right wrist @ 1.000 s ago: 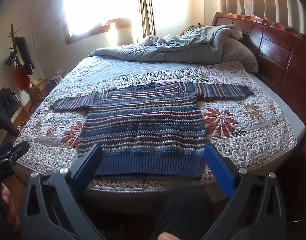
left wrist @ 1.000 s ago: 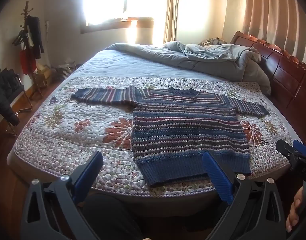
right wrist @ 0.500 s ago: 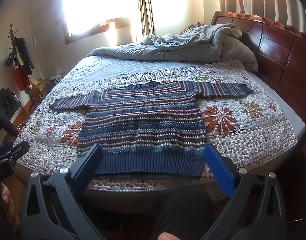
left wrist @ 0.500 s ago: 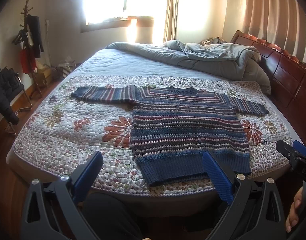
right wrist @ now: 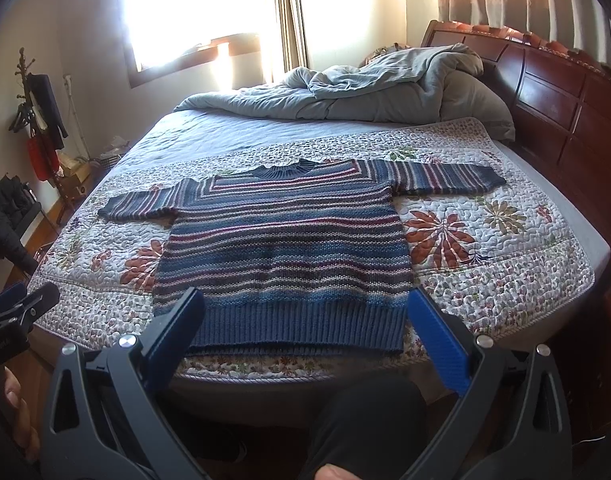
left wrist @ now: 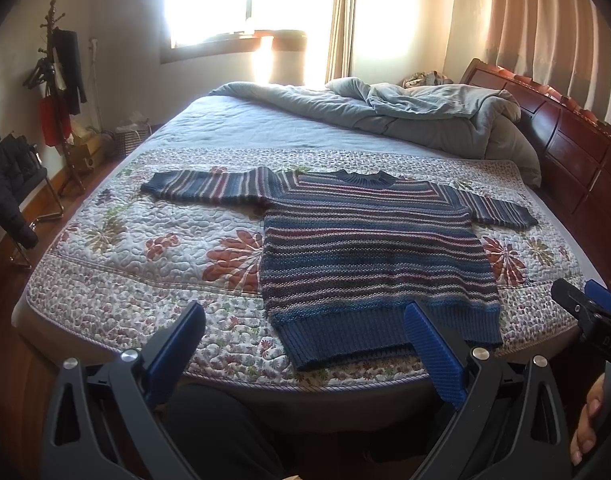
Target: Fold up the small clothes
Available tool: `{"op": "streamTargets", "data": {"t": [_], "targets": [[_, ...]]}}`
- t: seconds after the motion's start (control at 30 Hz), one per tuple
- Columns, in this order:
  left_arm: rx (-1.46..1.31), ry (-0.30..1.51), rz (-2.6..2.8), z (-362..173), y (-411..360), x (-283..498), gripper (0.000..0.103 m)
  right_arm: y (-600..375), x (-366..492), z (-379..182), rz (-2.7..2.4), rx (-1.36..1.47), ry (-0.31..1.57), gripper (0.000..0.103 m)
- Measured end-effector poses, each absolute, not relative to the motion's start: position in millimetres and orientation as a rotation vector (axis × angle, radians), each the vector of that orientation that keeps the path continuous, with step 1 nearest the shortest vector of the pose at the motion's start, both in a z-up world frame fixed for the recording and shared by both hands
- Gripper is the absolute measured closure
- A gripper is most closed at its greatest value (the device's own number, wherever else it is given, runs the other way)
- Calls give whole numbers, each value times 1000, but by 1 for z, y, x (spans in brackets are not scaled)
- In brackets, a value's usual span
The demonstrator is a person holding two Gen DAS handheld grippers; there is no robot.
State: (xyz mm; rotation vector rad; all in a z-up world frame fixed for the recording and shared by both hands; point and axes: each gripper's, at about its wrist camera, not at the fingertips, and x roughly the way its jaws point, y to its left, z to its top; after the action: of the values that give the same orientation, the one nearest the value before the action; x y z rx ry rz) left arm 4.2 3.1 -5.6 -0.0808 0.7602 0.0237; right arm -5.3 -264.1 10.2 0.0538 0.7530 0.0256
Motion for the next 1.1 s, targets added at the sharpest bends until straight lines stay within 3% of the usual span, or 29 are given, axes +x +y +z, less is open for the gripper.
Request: {"op": "streamTargets", "data": {"t": [1.1], "targets": [[-76,811,16,-24,-3,29,4,-271,17,-9,15,64,797,2]]}}
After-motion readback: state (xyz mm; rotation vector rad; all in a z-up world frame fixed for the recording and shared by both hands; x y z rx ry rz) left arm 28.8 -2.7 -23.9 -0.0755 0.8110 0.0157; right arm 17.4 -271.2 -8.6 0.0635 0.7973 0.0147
